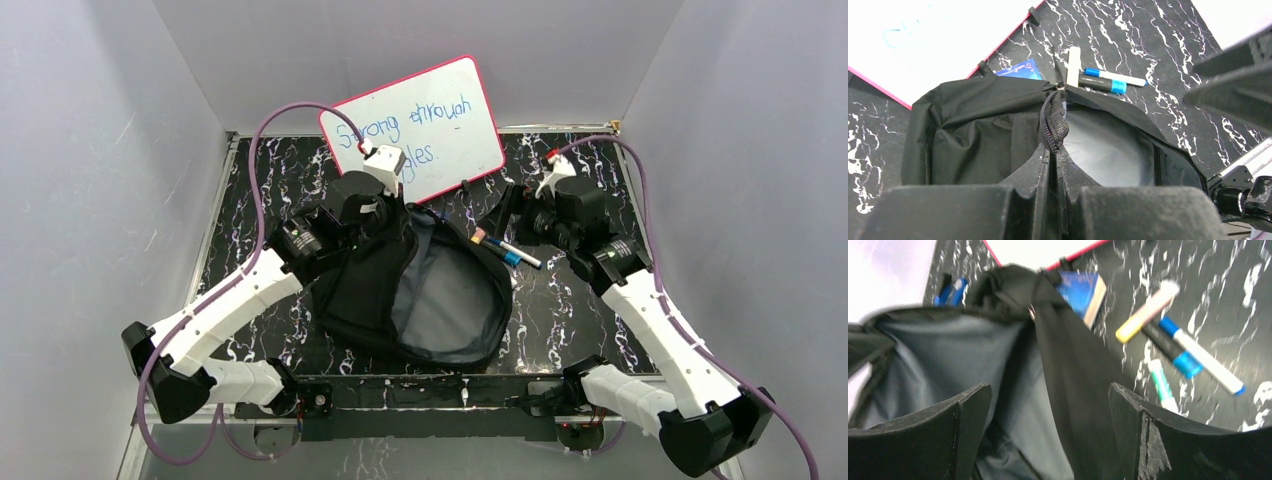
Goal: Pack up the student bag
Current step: Unzip the student bag at the center of the board, then pick up the student bag at the center of the board.
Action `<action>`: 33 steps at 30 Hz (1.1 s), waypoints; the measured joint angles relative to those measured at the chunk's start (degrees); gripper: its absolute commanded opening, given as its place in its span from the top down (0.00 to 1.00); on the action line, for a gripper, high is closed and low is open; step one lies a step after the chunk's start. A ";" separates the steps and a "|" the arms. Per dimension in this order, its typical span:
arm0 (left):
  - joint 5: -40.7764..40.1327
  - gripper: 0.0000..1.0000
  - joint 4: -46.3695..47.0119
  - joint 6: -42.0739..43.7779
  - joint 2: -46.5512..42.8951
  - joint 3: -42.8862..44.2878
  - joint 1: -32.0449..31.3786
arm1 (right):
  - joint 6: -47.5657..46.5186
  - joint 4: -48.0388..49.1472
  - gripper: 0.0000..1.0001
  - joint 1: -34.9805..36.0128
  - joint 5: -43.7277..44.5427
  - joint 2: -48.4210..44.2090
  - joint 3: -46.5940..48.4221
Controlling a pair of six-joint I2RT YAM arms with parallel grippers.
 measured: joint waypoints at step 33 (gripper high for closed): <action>2.40 1.00 -4.46 5.16 0.76 2.86 4.94 | 8.20 -3.32 0.82 1.14 -4.37 2.21 -18.64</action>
